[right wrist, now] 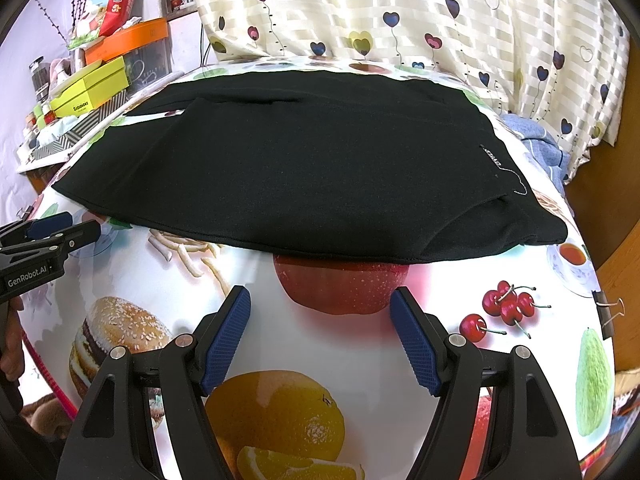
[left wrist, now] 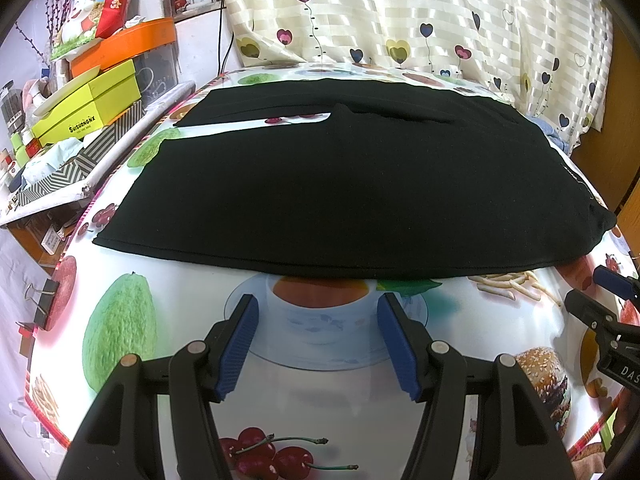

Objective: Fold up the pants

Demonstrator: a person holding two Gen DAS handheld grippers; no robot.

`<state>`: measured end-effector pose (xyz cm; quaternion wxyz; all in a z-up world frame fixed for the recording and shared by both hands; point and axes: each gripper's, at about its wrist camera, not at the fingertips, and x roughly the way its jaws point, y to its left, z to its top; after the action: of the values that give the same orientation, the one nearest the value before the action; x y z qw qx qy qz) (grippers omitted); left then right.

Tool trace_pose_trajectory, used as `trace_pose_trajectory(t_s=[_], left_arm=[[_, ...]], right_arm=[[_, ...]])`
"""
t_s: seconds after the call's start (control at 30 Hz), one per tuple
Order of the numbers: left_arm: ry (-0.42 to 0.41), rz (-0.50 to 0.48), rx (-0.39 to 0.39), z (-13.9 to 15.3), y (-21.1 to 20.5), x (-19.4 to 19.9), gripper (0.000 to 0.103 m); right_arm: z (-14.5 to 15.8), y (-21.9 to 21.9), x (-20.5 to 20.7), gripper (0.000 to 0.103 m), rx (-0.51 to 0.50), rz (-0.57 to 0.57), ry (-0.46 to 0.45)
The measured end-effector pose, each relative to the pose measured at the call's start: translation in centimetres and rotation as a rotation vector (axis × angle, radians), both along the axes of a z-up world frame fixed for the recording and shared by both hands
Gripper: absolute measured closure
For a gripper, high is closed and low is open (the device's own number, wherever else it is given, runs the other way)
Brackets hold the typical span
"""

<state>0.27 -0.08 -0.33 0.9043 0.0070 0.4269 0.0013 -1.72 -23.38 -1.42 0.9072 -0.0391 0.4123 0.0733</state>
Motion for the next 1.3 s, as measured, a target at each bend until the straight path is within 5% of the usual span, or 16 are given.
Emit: trace_pose_trajectory(t_s=[0.67, 1.3], left_arm=[[0.029, -0.067, -0.009, 0.4, -1.0, -0.4, 0.039], [-0.033, -0.095, -0.026, 3.1, -1.1, 1.1, 0.039]], right_arm=[[-0.1, -0.4, -0.4, 0.031, -0.002, 0.049, 0.029], [2.7, 0.7, 0.6, 0.031, 0.02, 0.129, -0.023]])
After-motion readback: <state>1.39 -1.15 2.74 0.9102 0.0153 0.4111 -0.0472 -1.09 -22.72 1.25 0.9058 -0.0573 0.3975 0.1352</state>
